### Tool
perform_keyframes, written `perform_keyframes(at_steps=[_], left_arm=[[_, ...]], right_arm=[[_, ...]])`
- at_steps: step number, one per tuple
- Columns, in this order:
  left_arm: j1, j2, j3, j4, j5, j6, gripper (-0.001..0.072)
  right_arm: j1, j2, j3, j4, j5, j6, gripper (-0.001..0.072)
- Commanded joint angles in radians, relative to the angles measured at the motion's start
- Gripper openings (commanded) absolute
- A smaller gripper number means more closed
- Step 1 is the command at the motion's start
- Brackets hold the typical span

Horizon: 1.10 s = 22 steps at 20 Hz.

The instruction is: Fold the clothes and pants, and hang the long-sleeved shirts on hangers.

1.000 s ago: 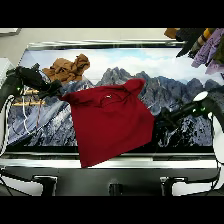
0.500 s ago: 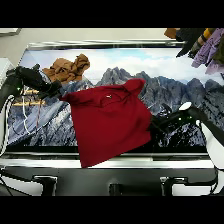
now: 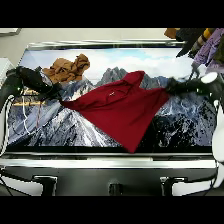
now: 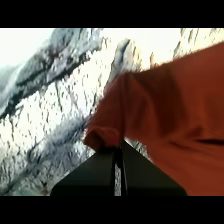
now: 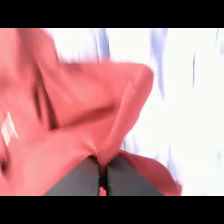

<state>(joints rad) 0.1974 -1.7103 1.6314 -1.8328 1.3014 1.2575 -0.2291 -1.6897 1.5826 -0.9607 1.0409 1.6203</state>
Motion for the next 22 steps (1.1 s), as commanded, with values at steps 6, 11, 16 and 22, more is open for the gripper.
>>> perform_keyframes(at_steps=[6,11,16,22], left_arm=[[-0.058,-0.011,-0.001,0.001,0.034,0.000,0.0016],[-0.055,-0.011,0.000,0.001,0.035,0.000,0.0016],[-0.056,-0.009,0.000,0.001,0.053,0.000,0.0016],[-0.056,-0.009,0.000,0.000,0.058,0.000,0.0016]], right_arm=[[0.027,-0.324,0.363,0.014,0.019,0.175,0.0166],[-0.125,-0.214,0.363,0.008,0.337,0.004,0.0362],[-0.290,-0.048,0.165,0.006,0.558,-0.112,0.0488],[-0.247,0.246,-0.577,0.087,0.336,-0.227,0.0497]])
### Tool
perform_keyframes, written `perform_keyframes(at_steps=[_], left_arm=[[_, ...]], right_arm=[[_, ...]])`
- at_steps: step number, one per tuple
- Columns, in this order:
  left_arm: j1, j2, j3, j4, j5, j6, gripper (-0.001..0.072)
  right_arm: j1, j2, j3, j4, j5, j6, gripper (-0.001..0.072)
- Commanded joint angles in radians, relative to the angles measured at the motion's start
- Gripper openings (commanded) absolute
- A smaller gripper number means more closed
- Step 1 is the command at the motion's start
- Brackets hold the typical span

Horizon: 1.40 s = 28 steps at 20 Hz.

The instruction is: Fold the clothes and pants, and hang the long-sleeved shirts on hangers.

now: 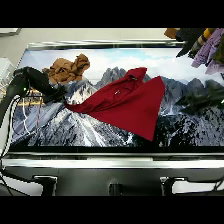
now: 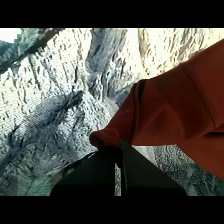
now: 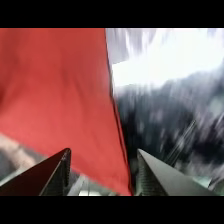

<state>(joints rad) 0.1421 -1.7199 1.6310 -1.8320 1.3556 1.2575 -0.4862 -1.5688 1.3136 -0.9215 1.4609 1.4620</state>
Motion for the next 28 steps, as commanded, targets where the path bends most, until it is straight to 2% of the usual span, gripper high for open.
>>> perform_keyframes(at_steps=[1,4,6,15,16,19,22,23,25,26,28], left_arm=[[0.000,0.001,0.000,0.000,0.005,0.000,0.0016],[0.000,0.001,0.000,0.000,0.008,0.000,0.0016],[0.000,0.001,0.000,-0.001,0.008,0.000,0.0016],[0.000,0.001,0.000,-0.001,0.015,0.000,0.0016],[0.000,0.001,0.000,0.000,0.015,0.000,0.0016],[0.000,0.002,0.000,-0.001,0.016,0.000,0.0016],[0.005,0.029,0.001,-0.006,0.005,0.003,0.0015],[0.013,0.052,0.002,-0.043,-0.015,0.035,0.0014],[0.048,0.127,0.005,-0.195,-0.078,0.117,0.0015],[0.074,0.176,0.016,-0.270,-0.108,0.131,0.0015],[0.122,0.291,0.069,-0.327,-0.153,0.129,0.0015]], right_arm=[[0.023,0.166,-0.409,0.077,-0.111,-0.101,0.0496],[0.056,0.263,-0.628,0.131,-0.212,-0.141,0.0495],[0.088,0.281,-0.690,0.136,-0.255,-0.143,0.0495],[0.300,0.280,-0.707,0.133,-0.451,-0.076,0.0477],[0.307,0.280,-0.707,0.134,-0.462,-0.074,0.0436],[0.310,0.287,-0.706,0.188,-0.463,-0.117,0.0024],[0.310,0.356,-0.652,0.240,-0.447,-0.121,0.0028],[0.310,0.386,-0.599,0.257,-0.428,-0.130,0.0027],[0.310,0.444,-0.428,0.288,-0.379,-0.141,0.0027],[0.310,0.470,-0.313,0.294,-0.347,-0.140,0.0027],[0.310,0.518,-0.069,0.294,-0.280,-0.127,0.0027]])
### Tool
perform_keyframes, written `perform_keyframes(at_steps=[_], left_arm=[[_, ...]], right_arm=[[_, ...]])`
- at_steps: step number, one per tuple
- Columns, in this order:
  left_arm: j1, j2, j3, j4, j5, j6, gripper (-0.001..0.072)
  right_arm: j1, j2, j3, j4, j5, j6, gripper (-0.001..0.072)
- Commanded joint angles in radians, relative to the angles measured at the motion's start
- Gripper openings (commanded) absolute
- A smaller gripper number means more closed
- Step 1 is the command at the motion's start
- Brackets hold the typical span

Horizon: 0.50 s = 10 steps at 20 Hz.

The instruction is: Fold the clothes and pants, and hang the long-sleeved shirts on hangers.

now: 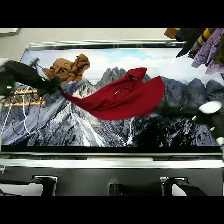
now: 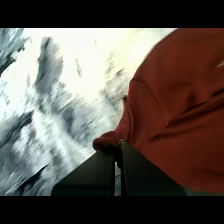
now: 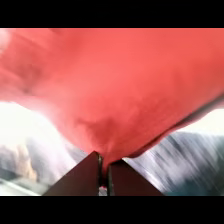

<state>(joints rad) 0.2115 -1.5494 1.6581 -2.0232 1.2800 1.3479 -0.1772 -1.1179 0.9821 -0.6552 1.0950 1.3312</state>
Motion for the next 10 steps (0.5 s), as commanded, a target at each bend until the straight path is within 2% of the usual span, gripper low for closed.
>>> perform_keyframes(at_steps=[1,4,6,10], left_arm=[[0.075,0.184,0.076,-0.136,-0.098,0.039,0.0015],[0.152,0.418,0.163,-0.132,-0.175,0.016,0.0015],[0.200,0.581,0.169,-0.110,-0.249,-0.033,0.0015],[0.242,0.802,0.169,0.017,-0.281,-0.107,0.0015]], right_arm=[[0.001,0.095,0.385,0.023,0.103,0.023,0.0027],[0.001,0.184,0.705,-0.027,0.100,0.090,0.0027],[0.001,0.245,0.880,-0.139,0.068,0.154,0.0027],[0.001,0.316,1.017,-0.356,-0.010,0.296,0.0027]])
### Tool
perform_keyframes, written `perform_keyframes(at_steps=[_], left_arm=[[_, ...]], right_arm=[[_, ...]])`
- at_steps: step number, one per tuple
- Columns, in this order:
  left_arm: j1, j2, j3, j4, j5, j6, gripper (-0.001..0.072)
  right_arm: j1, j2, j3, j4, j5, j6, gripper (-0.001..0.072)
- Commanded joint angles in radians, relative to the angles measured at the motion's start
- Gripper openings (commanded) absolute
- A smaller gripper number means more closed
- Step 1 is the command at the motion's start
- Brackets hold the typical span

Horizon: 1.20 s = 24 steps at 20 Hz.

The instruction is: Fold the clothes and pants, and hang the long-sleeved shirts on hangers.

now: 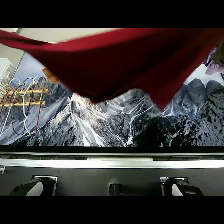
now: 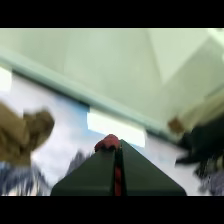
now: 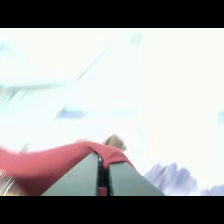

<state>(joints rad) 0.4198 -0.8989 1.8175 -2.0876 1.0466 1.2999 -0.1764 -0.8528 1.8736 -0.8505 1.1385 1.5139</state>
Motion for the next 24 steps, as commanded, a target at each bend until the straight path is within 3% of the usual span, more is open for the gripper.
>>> perform_keyframes(at_steps=[1,6,9,12,15,18,24], left_arm=[[0.034,0.174,0.010,0.108,-0.054,-0.076,0.0015],[0.034,0.116,0.003,0.129,0.004,-0.077,0.0014],[0.009,-0.039,-0.035,0.126,0.044,-0.018,0.0014],[-0.070,-0.277,-0.087,0.129,-0.010,0.038,0.0015],[-0.157,-0.554,-0.089,0.179,-0.129,0.039,0.0014],[-0.222,-0.766,-0.089,0.181,-0.270,0.039,0.0014],[-0.294,-0.991,-0.084,0.179,-0.408,0.036,0.0014]], right_arm=[[0.000,0.053,0.125,-0.185,-0.053,0.147,0.0027],[0.001,-0.107,0.125,-0.150,0.137,0.230,0.0027],[0.002,-0.283,0.115,-0.122,0.221,0.195,0.0028],[0.002,-0.495,0.052,-0.119,0.224,0.183,0.0028],[0.014,-0.724,0.009,-0.126,0.169,0.161,0.0027],[0.066,-0.938,0.002,-0.130,0.019,0.150,0.0028],[0.138,-1.164,0.002,-0.129,-0.213,0.153,0.0028]])
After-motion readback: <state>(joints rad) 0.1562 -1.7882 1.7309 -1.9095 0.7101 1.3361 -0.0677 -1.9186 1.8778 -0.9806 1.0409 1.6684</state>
